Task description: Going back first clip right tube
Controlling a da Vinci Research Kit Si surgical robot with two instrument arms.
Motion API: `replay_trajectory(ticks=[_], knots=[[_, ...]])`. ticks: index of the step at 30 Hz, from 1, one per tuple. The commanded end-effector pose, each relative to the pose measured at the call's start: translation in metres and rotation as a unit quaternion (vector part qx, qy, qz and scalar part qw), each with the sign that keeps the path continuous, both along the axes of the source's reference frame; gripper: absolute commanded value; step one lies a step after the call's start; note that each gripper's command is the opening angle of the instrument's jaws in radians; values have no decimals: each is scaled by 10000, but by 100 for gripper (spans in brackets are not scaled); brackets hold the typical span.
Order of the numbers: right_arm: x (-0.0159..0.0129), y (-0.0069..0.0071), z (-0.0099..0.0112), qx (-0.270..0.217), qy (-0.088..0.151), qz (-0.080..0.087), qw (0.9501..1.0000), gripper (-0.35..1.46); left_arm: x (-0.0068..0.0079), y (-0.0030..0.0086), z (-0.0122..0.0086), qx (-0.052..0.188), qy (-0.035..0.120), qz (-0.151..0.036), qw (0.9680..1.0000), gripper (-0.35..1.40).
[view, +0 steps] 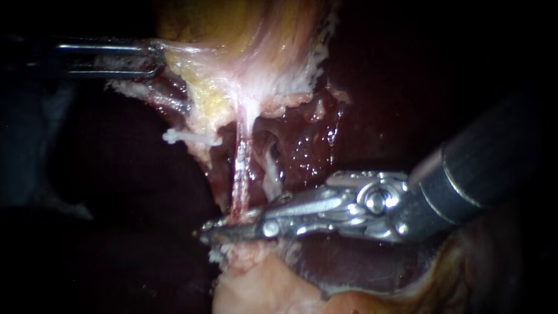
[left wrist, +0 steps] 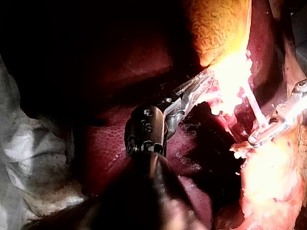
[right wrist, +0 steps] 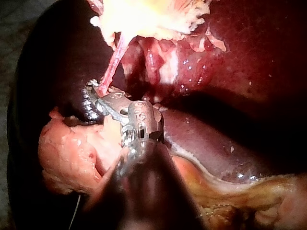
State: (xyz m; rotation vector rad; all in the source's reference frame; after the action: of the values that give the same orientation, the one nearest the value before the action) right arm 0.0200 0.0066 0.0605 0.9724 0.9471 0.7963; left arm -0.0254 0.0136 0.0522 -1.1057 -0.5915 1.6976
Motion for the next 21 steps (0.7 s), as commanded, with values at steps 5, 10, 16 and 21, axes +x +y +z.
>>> replay_trajectory(ticks=[5, 10, 16, 21], knots=[[1, -1, 7, -33, 187, 39, 9998, 9, 0, 0, 0, -1, -1, 0, 10000, -35], [1, -8, 22, -138, 354, 82, 9992, 43, 0, 0, 0, -1, -1, 0, 10000, -35], [1, -12, 38, -759, 418, 62, 9962, 48, 0, 0, 0, -1, -1, 0, 10000, -35], [-5, -3, 51, -1717, 354, -82, 9845, 50, 0, 0, 0, -1, -1, 0, 10000, -35]])
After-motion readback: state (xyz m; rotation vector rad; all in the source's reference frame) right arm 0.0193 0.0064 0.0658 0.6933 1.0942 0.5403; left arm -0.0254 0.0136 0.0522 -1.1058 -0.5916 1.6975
